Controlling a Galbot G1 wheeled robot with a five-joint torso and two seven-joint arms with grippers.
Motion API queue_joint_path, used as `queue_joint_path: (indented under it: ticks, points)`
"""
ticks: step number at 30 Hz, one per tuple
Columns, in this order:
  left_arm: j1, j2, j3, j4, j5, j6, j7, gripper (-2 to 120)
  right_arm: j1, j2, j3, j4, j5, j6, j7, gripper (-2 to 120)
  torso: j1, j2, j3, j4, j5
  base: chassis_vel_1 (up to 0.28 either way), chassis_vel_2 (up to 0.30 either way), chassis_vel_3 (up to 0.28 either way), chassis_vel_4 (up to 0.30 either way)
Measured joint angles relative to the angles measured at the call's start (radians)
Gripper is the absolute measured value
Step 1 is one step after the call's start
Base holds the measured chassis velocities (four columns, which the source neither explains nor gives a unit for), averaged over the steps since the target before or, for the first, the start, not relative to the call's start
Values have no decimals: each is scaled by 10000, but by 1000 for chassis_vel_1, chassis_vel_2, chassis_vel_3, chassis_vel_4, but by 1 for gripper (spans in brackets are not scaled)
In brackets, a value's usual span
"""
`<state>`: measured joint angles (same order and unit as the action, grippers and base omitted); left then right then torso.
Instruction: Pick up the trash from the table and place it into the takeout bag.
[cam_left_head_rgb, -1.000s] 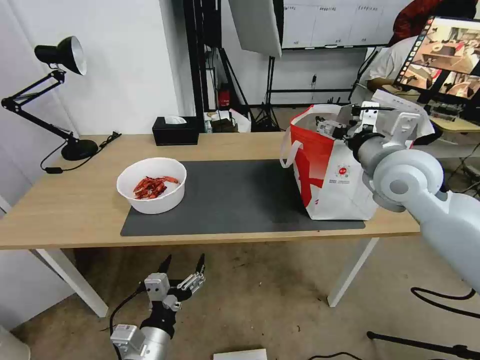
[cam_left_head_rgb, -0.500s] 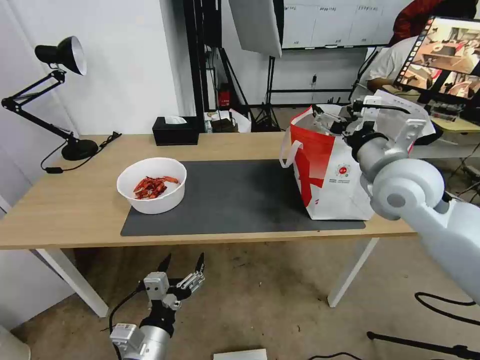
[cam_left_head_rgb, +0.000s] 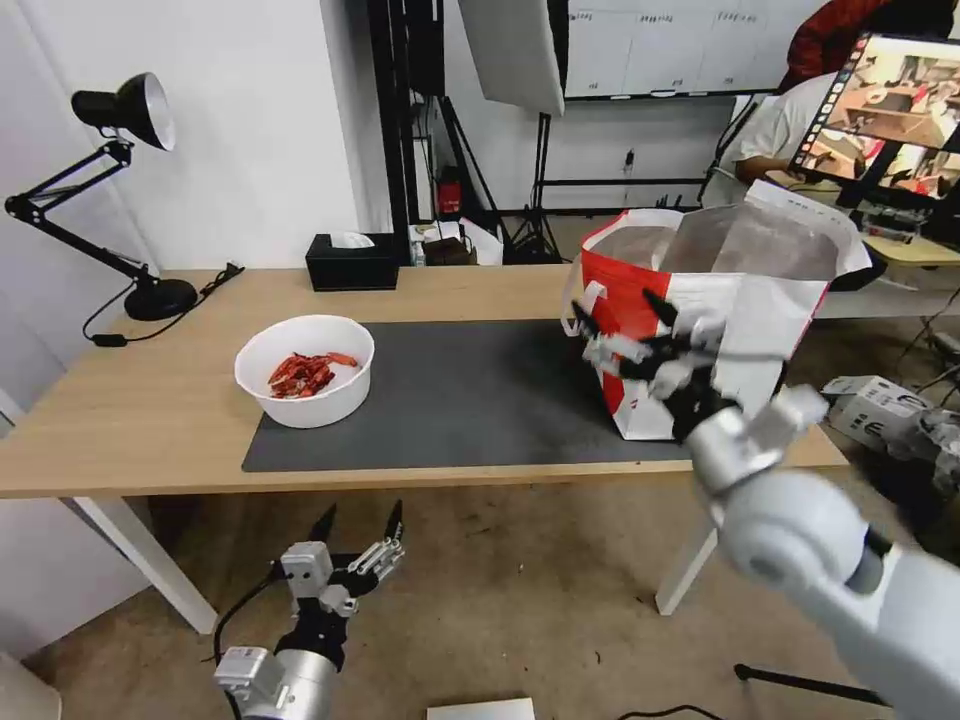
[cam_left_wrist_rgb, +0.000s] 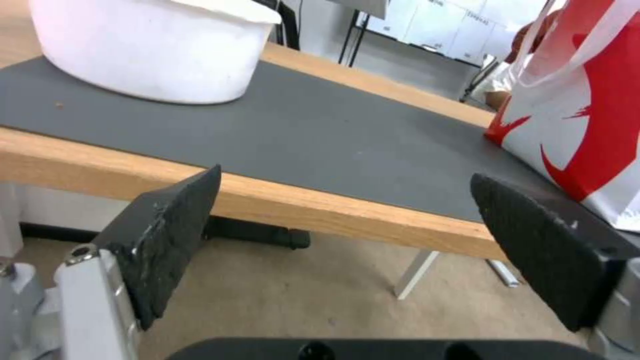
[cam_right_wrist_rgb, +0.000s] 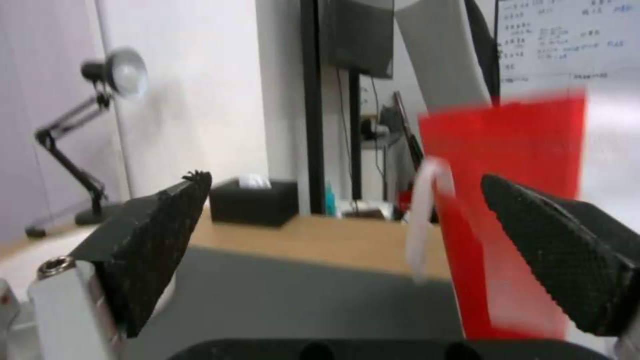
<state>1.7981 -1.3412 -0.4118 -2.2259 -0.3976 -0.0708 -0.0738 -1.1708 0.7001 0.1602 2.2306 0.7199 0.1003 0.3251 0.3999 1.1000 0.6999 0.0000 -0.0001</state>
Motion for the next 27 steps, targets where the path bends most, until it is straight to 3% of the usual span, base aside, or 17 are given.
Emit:
queue_joint_path:
  ticks: [2, 10, 17, 27]
  points:
    - [3, 20, -25, 32, 1, -52, 12, 100, -1283, 430, 436, -12, -814, 331, -258, 100, 0, 0, 0, -3, 2, 0, 0, 0, 0]
    - [12, 29, 9, 113, 38, -120, 37, 100, -4019, 1719, 1114, -263, -2484, 929, -688, 100, -1, 0, 0, -2, 0, 0, 0, 0, 0]
    - [71, -14, 82, 138, 121, -130, 41, 100, -4785, 2430, 1051, -580, -2852, 1215, -701, 100, 0, 0, 0, 0, 0, 0, 0, 0, 0]
    - [83, -16, 28, 144, 120, -132, 42, 100, -4848, 2726, 759, -1002, -2854, 1088, -605, 100, 0, -1, 1, 0, 0, 0, 0, 0, 0]
